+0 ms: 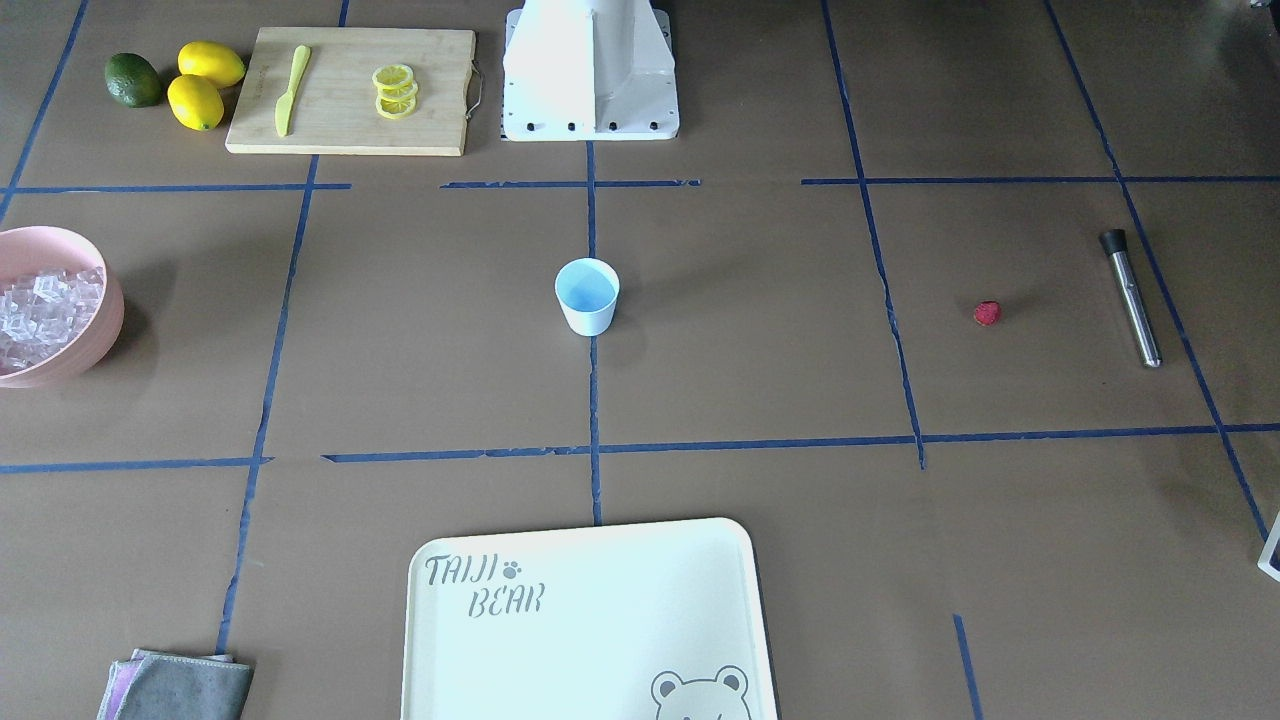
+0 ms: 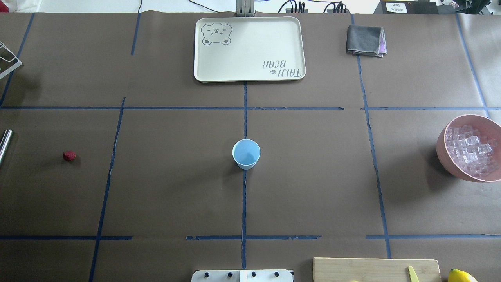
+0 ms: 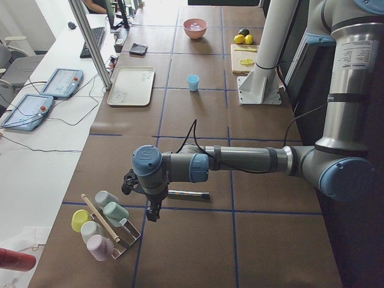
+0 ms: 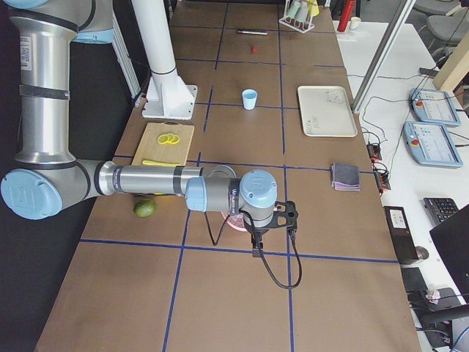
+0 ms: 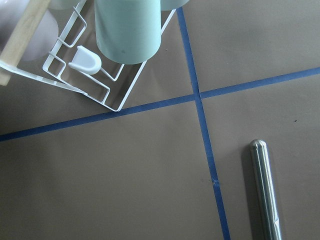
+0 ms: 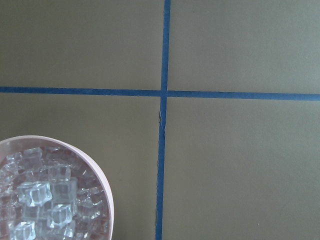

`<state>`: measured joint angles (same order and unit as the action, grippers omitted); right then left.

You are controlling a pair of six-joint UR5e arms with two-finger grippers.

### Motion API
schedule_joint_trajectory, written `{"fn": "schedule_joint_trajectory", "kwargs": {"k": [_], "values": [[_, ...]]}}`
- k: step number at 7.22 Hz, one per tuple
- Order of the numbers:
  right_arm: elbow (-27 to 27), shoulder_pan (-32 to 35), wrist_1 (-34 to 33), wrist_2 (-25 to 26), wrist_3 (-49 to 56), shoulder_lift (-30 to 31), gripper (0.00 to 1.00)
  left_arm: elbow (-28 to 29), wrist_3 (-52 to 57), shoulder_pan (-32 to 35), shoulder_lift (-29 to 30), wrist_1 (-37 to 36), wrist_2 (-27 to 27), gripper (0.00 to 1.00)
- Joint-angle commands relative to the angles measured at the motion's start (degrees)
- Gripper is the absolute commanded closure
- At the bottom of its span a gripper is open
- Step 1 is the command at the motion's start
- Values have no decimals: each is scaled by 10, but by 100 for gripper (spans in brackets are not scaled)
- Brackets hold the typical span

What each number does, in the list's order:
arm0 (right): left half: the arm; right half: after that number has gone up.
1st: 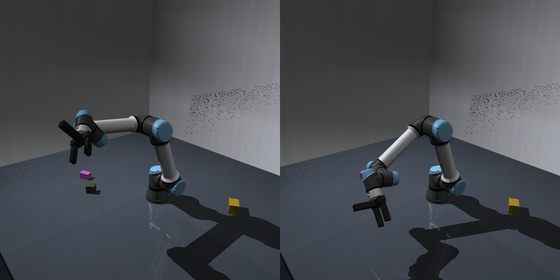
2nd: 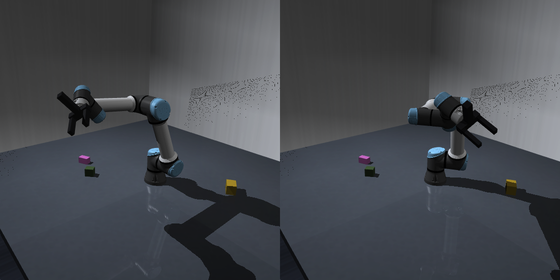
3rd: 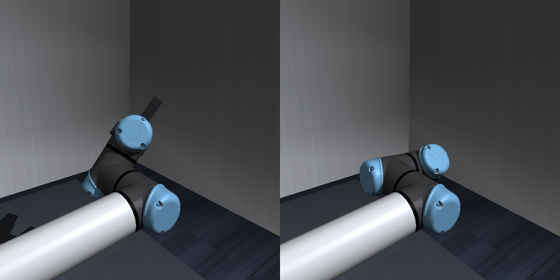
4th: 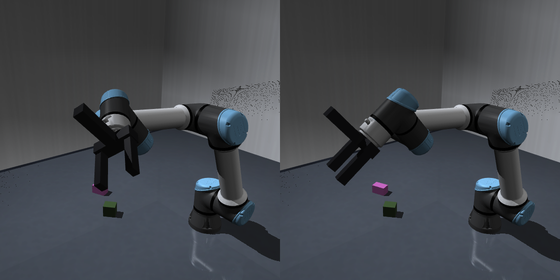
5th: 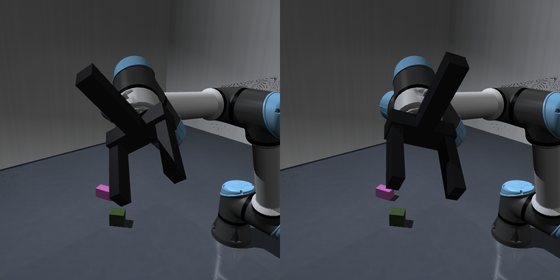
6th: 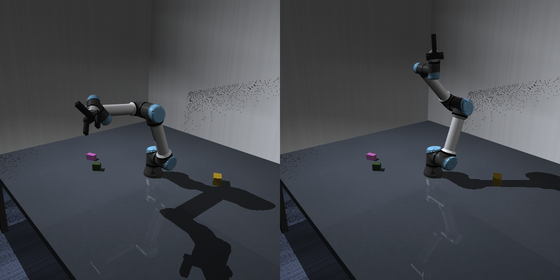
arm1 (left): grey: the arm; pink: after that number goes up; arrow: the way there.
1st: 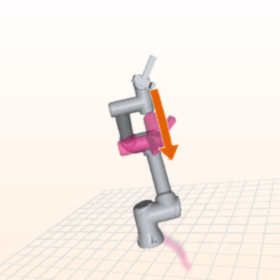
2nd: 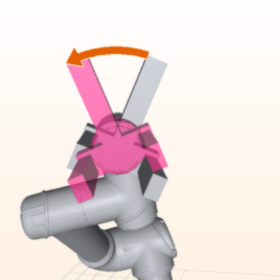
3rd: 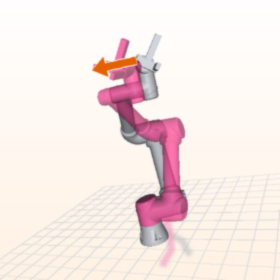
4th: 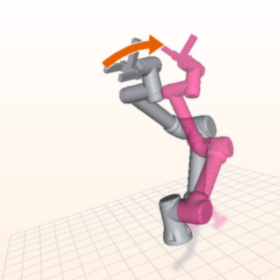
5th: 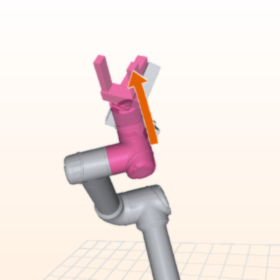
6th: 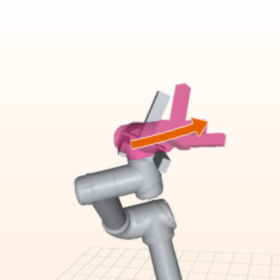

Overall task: Mash ice and strawberries in cup
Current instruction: 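Move the right gripper over the pink bowl of ice cubes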

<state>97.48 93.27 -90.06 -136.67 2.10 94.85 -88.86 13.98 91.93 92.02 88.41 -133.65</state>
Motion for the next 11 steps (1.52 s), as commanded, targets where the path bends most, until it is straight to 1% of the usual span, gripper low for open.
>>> {"fn": "schedule_joint_trajectory", "kwargs": {"k": [1,4,5,6,7,8,9,11], "values": [[41,-10,0,1,-26,2,0,0,0,1,0,1,1,0],[144,-93,0,2,-187,15,1,0,0,1,-1,3,0,0],[166,-119,1,5,-245,18,1,0,0,2,-1,4,0,0],[179,-142,16,13,-274,19,1,0,1,4,-1,4,1,0],[179,-163,55,19,-289,46,1,0,1,4,0,4,0,0],[178,-201,126,50,-365,62,1,-1,1,4,-1,5,0,0],[178,-235,155,69,-408,72,1,-1,1,4,0,5,1,0],[173,-282,158,110,-426,74,2,-1,1,4,0,5,1,0]]}}
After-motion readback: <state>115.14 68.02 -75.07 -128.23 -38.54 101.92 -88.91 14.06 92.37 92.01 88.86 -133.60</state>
